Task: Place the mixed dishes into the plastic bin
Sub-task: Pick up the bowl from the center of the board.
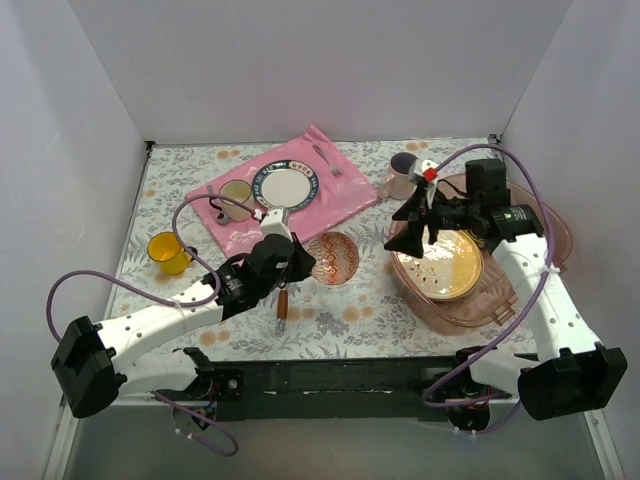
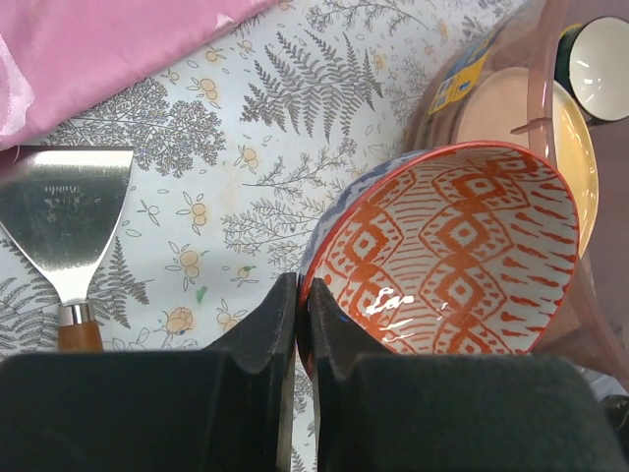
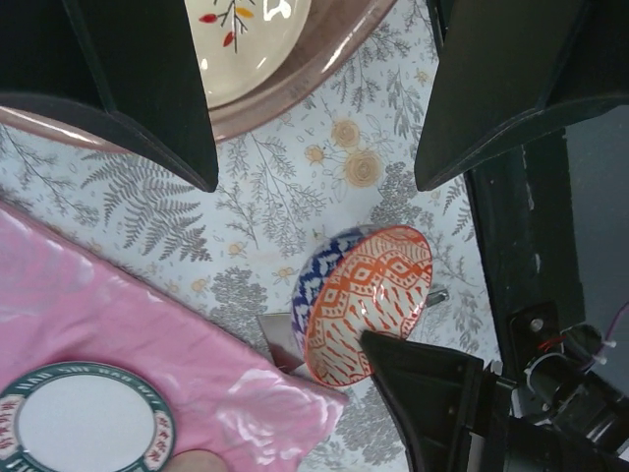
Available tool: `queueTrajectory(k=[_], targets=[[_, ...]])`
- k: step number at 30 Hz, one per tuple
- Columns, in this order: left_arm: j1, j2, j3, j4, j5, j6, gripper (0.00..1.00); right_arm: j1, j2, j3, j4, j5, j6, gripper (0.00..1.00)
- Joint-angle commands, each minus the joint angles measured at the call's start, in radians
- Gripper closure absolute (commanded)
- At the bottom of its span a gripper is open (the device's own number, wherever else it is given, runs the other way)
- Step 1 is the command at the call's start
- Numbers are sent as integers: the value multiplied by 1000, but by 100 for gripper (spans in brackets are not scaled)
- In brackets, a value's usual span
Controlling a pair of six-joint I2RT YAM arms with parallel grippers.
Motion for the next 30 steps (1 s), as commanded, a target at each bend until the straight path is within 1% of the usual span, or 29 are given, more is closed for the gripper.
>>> queueTrajectory(k=[1,3,4,6,7,8,9,10,12,13,15,17,22,23,26,30], targets=[[-86,-13,49,31,-249,-57,100,139,36,79,-74,156,-4,12],[-123,13,78,14,-302,-100,100,171,50,79,-66,221,27,12],[-135,41,112,-19,-355,-116,100,193,54,77,-48,240,50,12],[-172,79,153,-56,-415,-165,100,208,71,68,-30,296,98,14],[-183,117,173,-100,-443,-189,100,225,76,62,-10,322,114,14],[-204,136,220,-125,-498,-214,100,231,77,57,1,347,127,14],[-213,154,241,-153,-520,-265,100,237,79,54,9,367,147,14],[-221,176,267,-207,-543,-290,100,248,80,42,20,408,161,14],[-240,230,330,-258,-592,-361,100,257,79,30,50,451,199,15],[-246,243,345,-301,-604,-378,100,266,79,19,59,497,211,15],[-261,283,388,-335,-635,-413,100,276,77,7,83,539,223,16],[-272,303,411,-368,-643,-441,100,283,73,-15,104,554,231,17],[-287,329,446,-378,-646,-464,100,296,80,-30,125,615,256,23],[-289,331,449,-378,-646,-467,100,296,88,-27,129,619,259,27],[-296,337,460,-377,-646,-476,100,299,100,-21,133,625,271,35],[-304,348,474,-378,-647,-488,100,303,117,-14,135,622,283,41]])
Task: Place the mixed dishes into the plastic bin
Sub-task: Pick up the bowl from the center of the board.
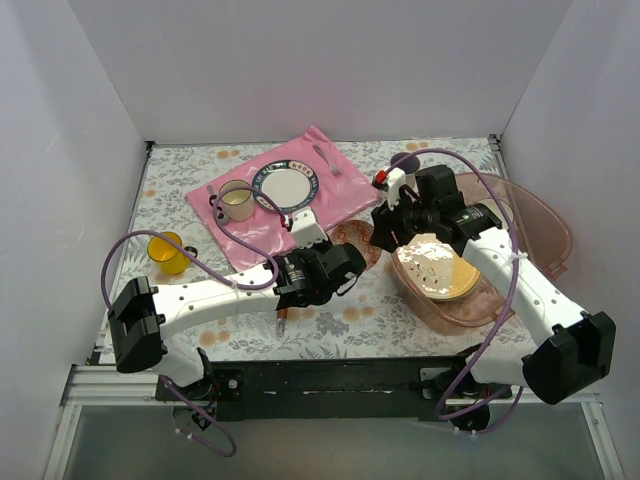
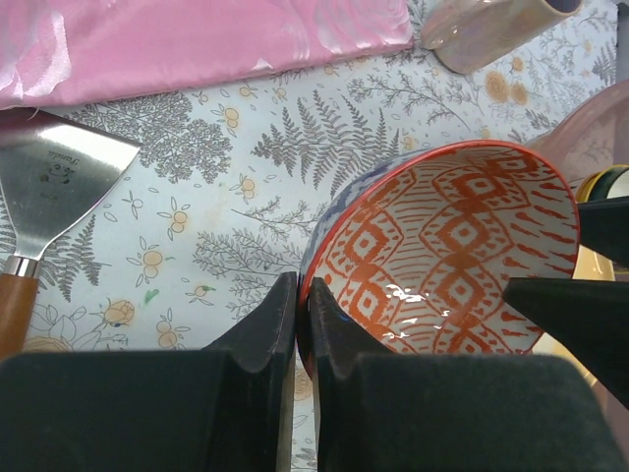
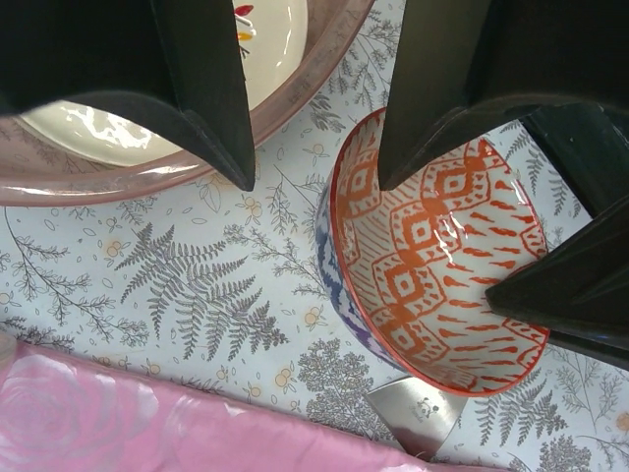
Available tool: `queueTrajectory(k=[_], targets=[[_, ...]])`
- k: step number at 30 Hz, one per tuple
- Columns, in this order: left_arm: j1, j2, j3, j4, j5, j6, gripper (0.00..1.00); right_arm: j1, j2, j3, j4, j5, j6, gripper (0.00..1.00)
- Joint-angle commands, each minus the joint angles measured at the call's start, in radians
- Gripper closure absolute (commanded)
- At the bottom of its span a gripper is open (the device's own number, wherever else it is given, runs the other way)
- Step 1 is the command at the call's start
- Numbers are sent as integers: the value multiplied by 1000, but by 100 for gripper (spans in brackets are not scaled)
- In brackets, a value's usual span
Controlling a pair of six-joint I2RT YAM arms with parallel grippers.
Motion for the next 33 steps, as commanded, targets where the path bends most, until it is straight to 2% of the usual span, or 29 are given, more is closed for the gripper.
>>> queueTrajectory(k=[1,7,11,19,21,23,24,25,26,29,30,31,33], targets=[[-14,-5,65,12,-78,-46,100,10,19,9,40,14,29,42],[-19,6,83,8,-84,-51,100,13,30,17,42,14,34,48],[-19,9,91,8,-84,-54,100,17,45,23,40,14,41,57],[-30,-8,95,23,-77,-51,100,18,53,28,42,12,50,64],[-30,-12,95,31,-75,-46,100,20,53,28,42,15,52,69],[-33,-20,89,51,-67,-36,100,20,50,28,40,19,50,79],[-34,-26,86,58,-63,-30,100,18,50,28,42,20,50,84],[-36,-37,76,66,-55,-26,100,20,47,26,42,23,50,94],[-36,-43,66,92,-46,-5,100,18,45,28,42,28,49,99],[-36,-86,17,171,-3,36,100,13,33,32,39,29,37,99],[-37,-98,1,193,8,65,98,10,28,35,36,22,31,99],[-36,-113,-18,216,22,81,92,4,25,39,32,13,26,99],[-36,-158,-67,285,61,134,74,-23,18,43,20,-43,1,99]])
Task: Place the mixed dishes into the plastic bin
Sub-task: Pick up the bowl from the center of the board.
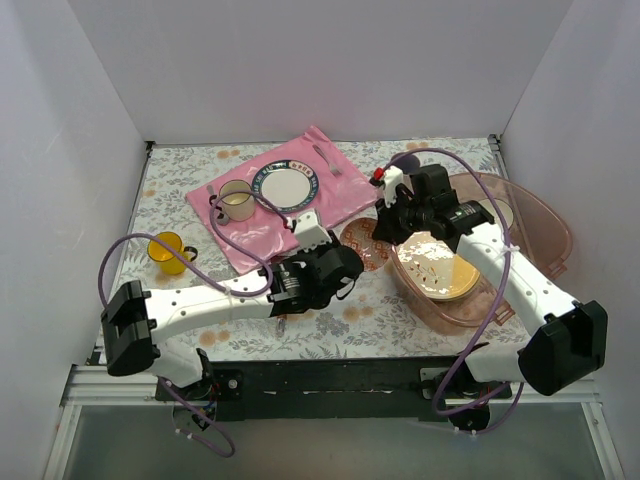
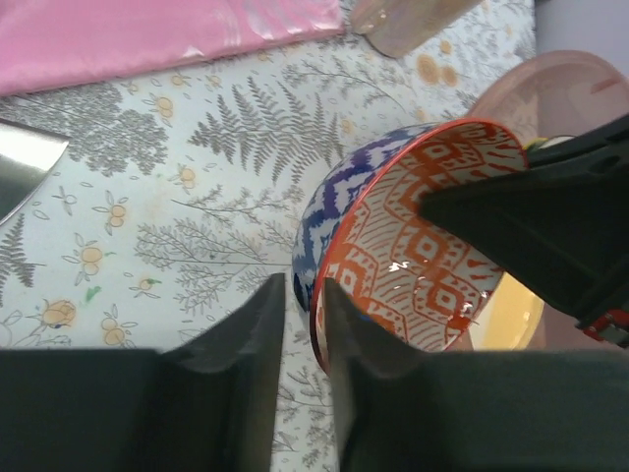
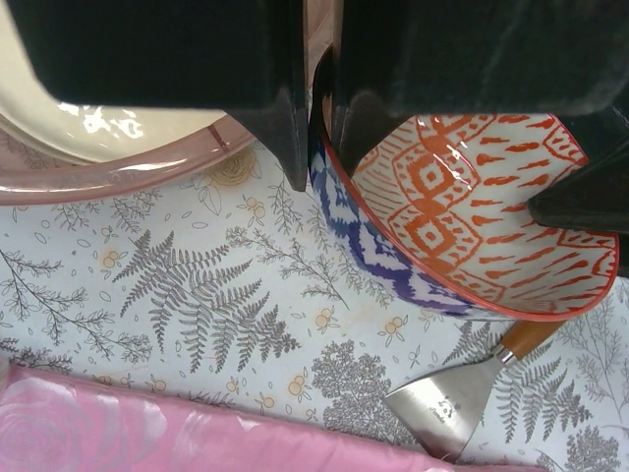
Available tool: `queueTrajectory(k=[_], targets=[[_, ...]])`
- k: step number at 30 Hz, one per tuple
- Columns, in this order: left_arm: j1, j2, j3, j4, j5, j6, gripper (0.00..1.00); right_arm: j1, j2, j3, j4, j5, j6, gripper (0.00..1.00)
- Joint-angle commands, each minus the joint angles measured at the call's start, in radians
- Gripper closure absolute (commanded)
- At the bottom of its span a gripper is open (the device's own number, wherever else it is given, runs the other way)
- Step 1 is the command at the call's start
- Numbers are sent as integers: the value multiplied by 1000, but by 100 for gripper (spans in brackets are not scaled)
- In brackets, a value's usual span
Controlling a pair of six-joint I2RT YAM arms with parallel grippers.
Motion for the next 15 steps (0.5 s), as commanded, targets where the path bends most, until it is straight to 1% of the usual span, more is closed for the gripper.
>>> queueTrajectory(k=[1,2,3,4,5,6,7,10,15], targets=[[-5,-154,-72,189,56,120,58,-43,-45,44,-14,-135,-80,99],[-5,-186,-104,234,85,139,49,-69,-48,47,-26,-193,-97,99],[-5,-201,-118,252,97,172,42,-83,-52,47,-29,-220,-117,99],[-5,-215,-133,272,109,194,30,-96,-62,46,-29,-238,-127,99],[-5,-232,-147,304,123,211,25,-127,-68,46,-38,-296,-141,99],[-5,-259,-170,321,151,226,22,-139,-73,43,-38,-310,-149,99],[-5,-275,-184,337,165,264,12,-152,-87,38,-40,-327,-160,99],[-3,-330,-233,395,224,336,2,-192,-111,26,-43,-370,-184,99],[-5,-415,-291,443,278,412,2,-264,-142,18,-43,-428,-197,99]])
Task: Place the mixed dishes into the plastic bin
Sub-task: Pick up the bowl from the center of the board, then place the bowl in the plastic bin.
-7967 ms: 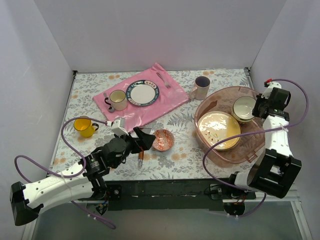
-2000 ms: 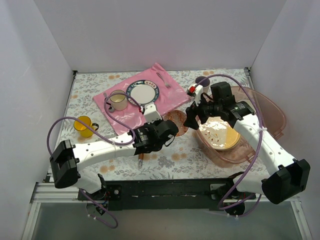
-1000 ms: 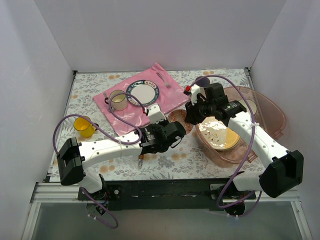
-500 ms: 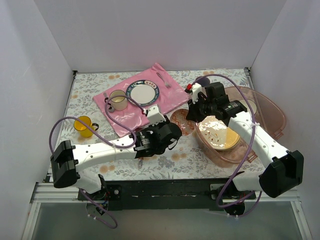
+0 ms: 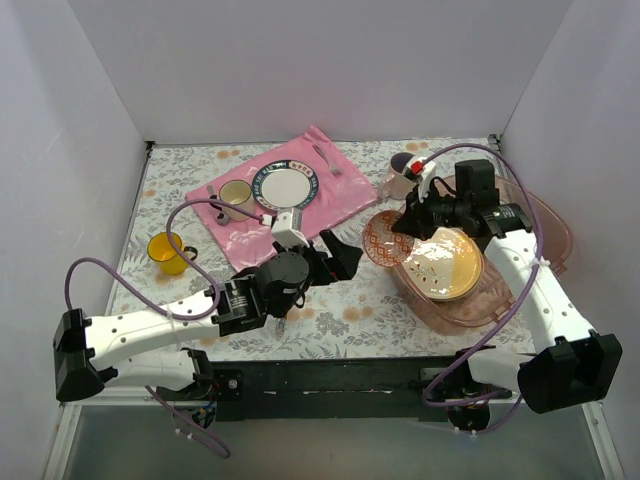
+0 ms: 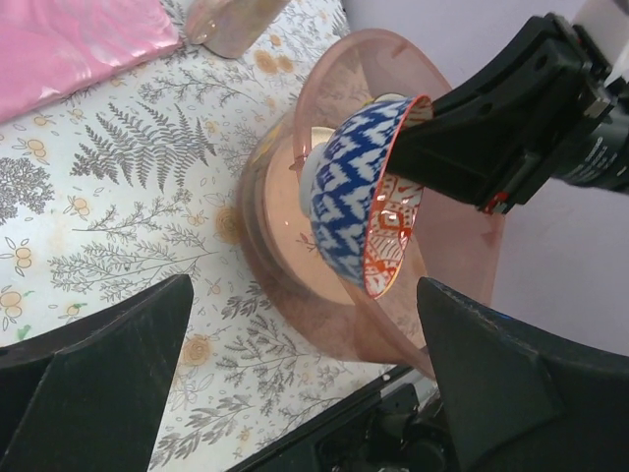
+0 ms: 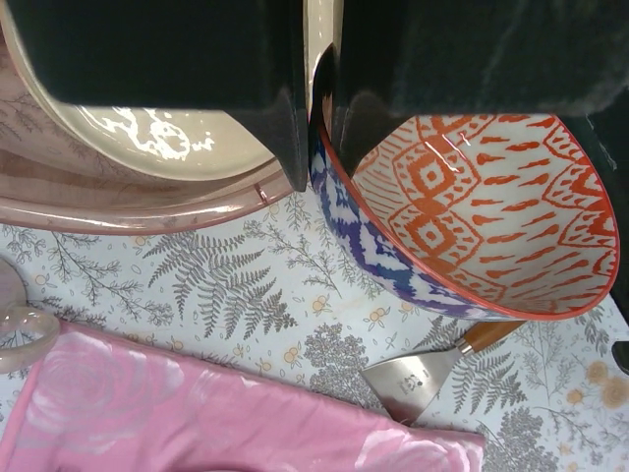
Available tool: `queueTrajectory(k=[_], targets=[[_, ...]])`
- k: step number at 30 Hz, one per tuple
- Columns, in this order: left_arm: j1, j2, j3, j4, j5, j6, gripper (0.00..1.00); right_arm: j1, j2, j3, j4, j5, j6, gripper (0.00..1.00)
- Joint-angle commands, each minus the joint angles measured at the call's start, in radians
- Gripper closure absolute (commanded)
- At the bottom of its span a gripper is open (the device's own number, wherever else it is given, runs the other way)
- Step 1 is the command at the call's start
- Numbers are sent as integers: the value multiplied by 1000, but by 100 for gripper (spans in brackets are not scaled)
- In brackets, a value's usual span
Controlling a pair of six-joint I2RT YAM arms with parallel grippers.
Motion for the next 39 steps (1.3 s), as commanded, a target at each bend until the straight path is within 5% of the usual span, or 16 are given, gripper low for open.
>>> queueTrajectory(k=[1,22,39], targets=[[-4,-103,-52,61,62,116,2,-58,-50,18,17,-125,-26,99],[21,-364,-210,-141,-50,118,2,-432,-139,-26,87,-271,48,99],[73,-393,-327,-143,-4,59,2,-543,-127,-35,127,-201,87,99]])
